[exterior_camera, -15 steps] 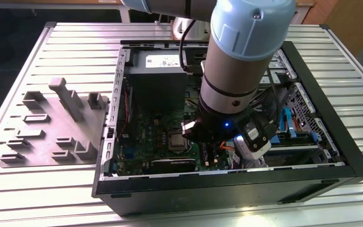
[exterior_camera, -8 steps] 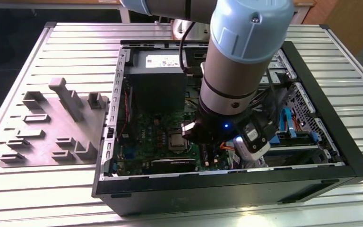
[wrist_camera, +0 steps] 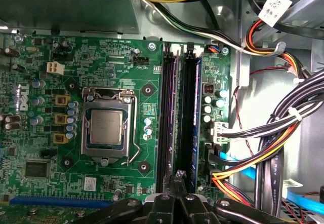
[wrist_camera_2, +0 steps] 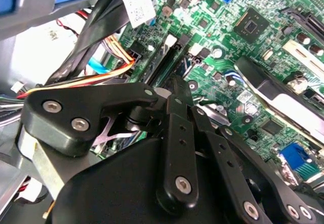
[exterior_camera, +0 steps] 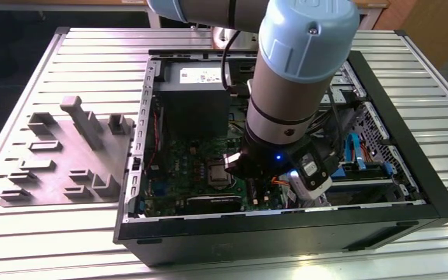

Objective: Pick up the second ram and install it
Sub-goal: 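Press down the second ram until it locks into place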

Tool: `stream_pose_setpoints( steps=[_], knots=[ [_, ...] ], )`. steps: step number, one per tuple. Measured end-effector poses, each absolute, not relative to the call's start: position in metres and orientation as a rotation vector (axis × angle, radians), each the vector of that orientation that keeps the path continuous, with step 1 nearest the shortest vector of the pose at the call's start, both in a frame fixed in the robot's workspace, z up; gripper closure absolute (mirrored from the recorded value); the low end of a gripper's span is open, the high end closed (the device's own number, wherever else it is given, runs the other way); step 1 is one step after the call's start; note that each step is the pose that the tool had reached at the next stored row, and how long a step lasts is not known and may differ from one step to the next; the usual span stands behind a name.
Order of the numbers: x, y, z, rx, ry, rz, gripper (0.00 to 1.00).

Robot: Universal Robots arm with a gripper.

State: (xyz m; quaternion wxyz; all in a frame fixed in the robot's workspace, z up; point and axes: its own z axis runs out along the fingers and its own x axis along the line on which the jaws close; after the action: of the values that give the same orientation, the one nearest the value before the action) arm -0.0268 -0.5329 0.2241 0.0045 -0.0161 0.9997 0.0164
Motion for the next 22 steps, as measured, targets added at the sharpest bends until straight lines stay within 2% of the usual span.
stream_pose_setpoints(
  steps=[22],
  knots=[
    [-0.0275, -0.5329, 0.2171, -0.050, 3.132, 0.051, 0.90]
  ],
)
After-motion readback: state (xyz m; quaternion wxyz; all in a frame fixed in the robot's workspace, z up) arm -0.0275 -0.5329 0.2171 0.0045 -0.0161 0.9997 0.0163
